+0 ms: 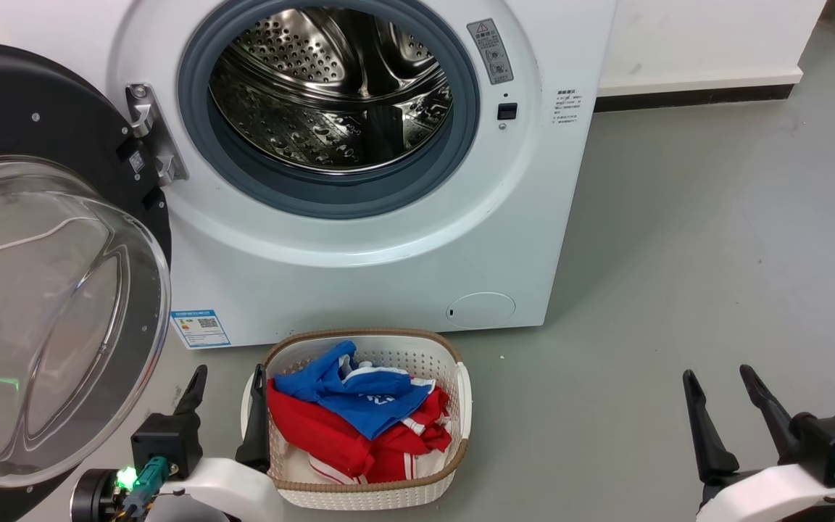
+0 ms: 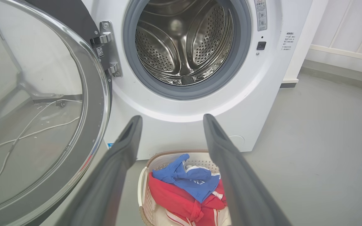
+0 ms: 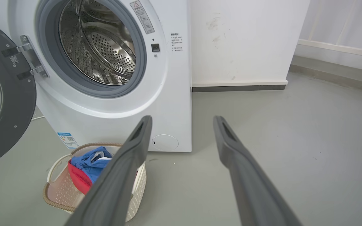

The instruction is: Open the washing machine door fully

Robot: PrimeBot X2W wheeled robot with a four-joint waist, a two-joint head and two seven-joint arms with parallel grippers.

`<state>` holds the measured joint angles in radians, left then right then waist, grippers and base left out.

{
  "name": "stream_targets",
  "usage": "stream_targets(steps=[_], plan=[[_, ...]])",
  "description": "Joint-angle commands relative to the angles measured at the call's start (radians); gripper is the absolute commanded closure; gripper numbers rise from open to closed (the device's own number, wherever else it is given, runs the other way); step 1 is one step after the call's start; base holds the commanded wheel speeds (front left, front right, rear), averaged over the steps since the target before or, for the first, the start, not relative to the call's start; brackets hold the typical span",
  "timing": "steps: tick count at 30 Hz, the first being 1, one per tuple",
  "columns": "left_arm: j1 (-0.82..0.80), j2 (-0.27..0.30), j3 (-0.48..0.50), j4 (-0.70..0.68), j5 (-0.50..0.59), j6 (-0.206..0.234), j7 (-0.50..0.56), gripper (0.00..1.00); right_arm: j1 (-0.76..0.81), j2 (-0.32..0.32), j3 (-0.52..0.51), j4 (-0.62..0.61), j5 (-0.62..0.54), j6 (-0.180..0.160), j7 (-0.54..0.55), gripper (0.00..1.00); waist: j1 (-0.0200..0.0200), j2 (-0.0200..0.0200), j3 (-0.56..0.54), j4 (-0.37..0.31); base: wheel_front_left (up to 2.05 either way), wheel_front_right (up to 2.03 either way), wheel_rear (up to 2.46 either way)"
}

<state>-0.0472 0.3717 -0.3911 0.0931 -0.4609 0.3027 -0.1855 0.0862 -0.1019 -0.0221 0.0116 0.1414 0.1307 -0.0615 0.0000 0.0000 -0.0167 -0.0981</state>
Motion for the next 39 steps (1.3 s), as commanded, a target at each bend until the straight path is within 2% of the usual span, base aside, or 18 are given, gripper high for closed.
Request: stream_targets(steps=[1, 2, 5, 20, 39], plan=[[-0.005, 0.003, -0.002, -0.003, 0.005, 0.004, -0.004, 0.00, -0.007, 0.000, 0.000, 0.002, -0.001, 0.000, -0.004, 0.00, 0.0000, 0.0000, -0.001, 0.000, 0.00, 0.00, 0.00], [0.000, 0.000, -0.002, -0.002, 0.000, 0.001, 0.000, 1.00, 0.000, 0.000, 0.000, 0.001, 0.000, 0.000, 0.000, 1.00, 0.0001, 0.0000, 0.000, 0.000, 0.00, 0.00, 0.00], [0.015, -0.014, -0.008, 0.016, -0.005, -0.001, 0.003, 1.00, 0.013, 0.005, 0.001, 0.025, 0.003, 0.000, 0.001, 1.00, 0.0000, 0.0000, 0.000, 0.000, 0.00, 0.00, 0.00], [-0.002, -0.071, 0.092, 0.043, -0.254, -0.090, 0.058, 1.00, -0.033, 0.015, -0.019, 0.067, 0.313, 0.000, 0.037, 1.00, 0.0000, 0.0000, 0.002, 0.013, 0.00, 0.00, 0.00], [-0.022, -0.130, 0.192, 0.076, -0.493, -0.181, 0.114, 1.00, -0.078, 0.024, -0.039, 0.109, 0.613, 0.000, 0.073, 1.00, 0.0000, 0.0000, 0.005, 0.028, 0.00, 0.00, 0.00]])
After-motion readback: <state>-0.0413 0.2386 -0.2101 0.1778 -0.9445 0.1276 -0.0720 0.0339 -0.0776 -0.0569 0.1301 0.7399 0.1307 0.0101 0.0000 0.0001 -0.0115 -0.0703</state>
